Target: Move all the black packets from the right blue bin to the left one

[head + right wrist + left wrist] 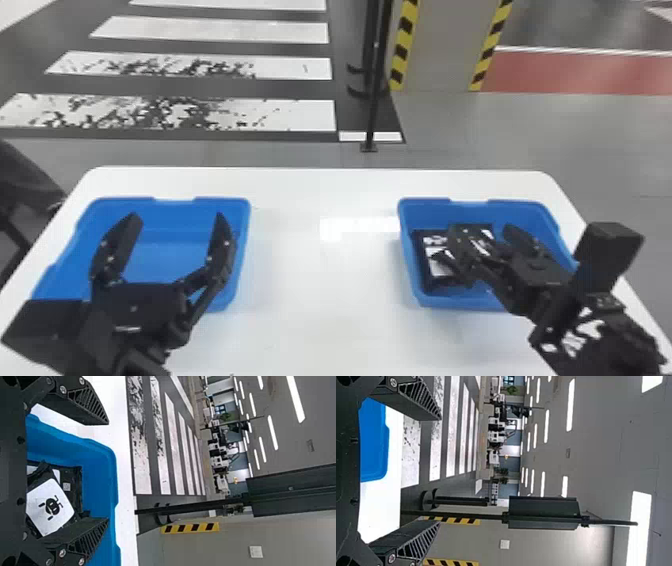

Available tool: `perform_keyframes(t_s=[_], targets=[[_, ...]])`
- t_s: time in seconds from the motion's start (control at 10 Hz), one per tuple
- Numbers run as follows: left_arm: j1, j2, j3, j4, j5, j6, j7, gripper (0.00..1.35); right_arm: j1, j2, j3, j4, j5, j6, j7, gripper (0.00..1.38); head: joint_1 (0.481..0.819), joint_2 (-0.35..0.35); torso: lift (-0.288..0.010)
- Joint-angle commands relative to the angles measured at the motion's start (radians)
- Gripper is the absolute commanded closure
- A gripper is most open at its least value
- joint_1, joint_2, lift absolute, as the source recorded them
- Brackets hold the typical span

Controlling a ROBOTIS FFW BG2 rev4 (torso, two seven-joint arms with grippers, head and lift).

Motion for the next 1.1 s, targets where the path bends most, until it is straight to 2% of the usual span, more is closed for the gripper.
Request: perform_keyframes(t_s=[0.0, 0.2, 0.5, 1.0], targets=[[0.000, 0.000, 0.002, 0.000, 0.002, 0.000, 0.000, 0.11, -0.050, -0.001, 0.001, 0.038, 0.005, 0.084, 0.000, 0.17, 0.695, -0.055, -0.140], [0.000, 0.000, 0.000, 0.000, 0.002, 0.003, -0.002, 0.11, -0.090, 0.004, 0.007, 0.070, -0.001, 0.170, -0.005, 0.17, 0.695, -0.055, -0.140], [-0.005, 0.000, 0.002, 0.005, 0.002, 0.003, -0.005, 0.11, -0.087, 0.005, 0.027, 0.060, -0.019, 0.268, -0.092, 0.17, 0.695, -0.052, -0.140], [-0.010, -0.002, 0.002, 0.015, 0.004, -0.005, -0.011, 0.11, -0.151, -0.010, -0.003, 0.127, 0.019, 0.305, -0.101, 0.17, 0.695, -0.075, -0.140]])
